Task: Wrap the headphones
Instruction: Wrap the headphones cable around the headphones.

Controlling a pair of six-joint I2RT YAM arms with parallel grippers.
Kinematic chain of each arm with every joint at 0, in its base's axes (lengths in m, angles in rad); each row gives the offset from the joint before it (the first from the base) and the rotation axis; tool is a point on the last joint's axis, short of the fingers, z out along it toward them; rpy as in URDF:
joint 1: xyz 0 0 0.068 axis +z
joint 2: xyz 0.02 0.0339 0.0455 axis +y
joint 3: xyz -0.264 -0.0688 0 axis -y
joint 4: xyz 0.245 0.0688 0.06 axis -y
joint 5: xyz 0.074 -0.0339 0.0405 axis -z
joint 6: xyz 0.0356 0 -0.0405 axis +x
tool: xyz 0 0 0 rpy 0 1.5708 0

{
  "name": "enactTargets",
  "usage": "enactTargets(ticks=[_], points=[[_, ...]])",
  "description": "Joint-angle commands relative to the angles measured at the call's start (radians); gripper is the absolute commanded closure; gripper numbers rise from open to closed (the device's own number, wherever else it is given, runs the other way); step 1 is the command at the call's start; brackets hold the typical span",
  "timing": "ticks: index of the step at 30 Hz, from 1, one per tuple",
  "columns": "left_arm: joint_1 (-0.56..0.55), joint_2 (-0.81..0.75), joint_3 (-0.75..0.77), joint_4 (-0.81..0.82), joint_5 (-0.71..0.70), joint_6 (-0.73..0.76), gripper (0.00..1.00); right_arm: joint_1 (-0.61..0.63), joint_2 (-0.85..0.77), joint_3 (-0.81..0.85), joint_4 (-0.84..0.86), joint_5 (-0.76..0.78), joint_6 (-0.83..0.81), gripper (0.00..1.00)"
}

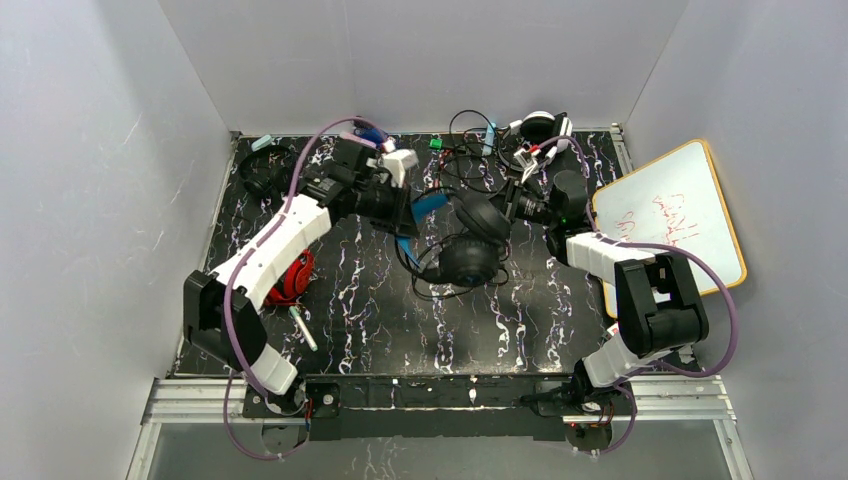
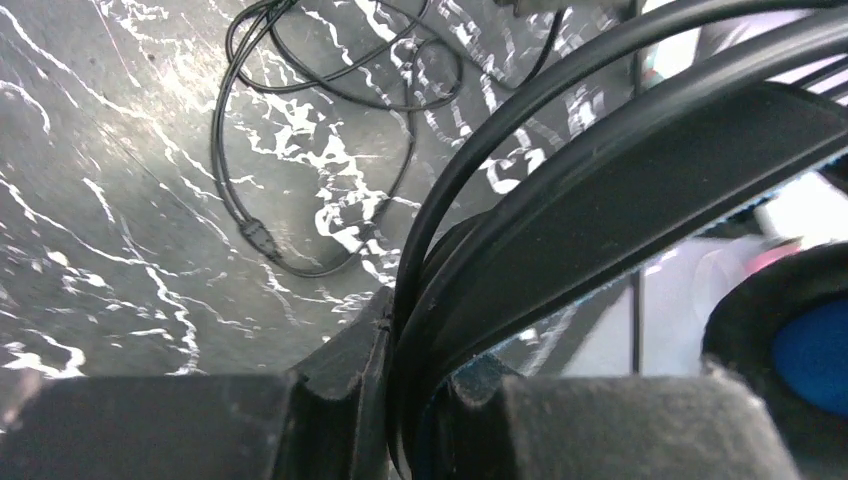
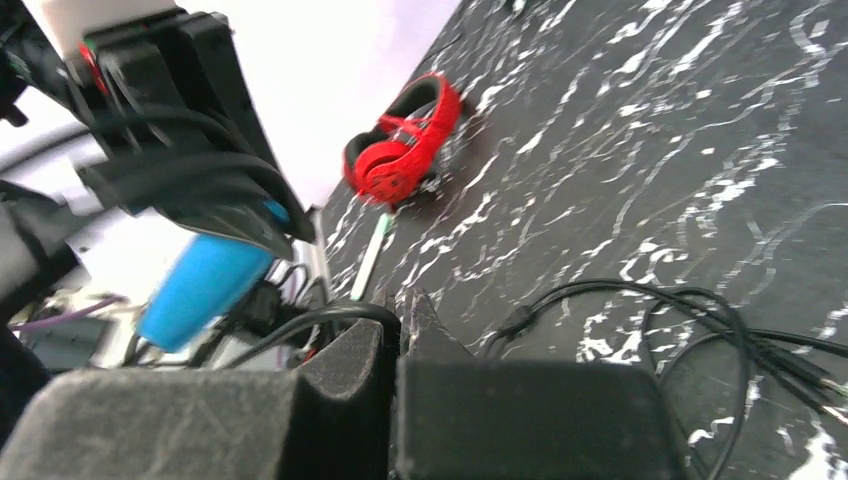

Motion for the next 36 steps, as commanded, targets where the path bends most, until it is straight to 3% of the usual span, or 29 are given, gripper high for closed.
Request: enactTargets(ticks=[1,9,15,20,24,28,32,36], points=[[-0.161,-0.105,-0.023,-0.071,-0.101,0.365,1.00,-0.020,-0.015,0.081,-0.085,-0.113,0.047,0.99],[-0.187,-0.123,0.006,-0.070,-0.527,0.641,1.00,-0.020,-0.082,0.167,-0.368,-0.163,-0.064,0.99],[-0.196,-0.142,0.024,-0.062,-0.716,0.862,1.00,-0.015,-0.092,0.224,-0.527,-0.223,-0.100,0.99],[-0.217,-0.118,0.045,0.002,-0.880,0.866,1.00,0.012,-0.069,0.246,-0.506,-0.327,0.012,0.99],[-0.237,-0.116,0.030,0.075,-0.926,0.827,1.00,0.036,-0.060,0.220,-0.289,-0.359,0.259,0.99],[-0.253,-0.133,-0.023,0.165,-0.989,0.794,1.00,0.040,-0.038,0.231,-0.175,-0.352,0.421,0.99],[-0.255,-0.103,-0.007,0.187,-1.089,0.667,1.00,0.061,-0.035,0.231,-0.076,-0.333,0.532,0.91],[-0.256,-0.065,0.028,0.189,-1.193,0.471,1.00,0.087,-0.060,0.242,-0.115,-0.279,0.506,0.81]])
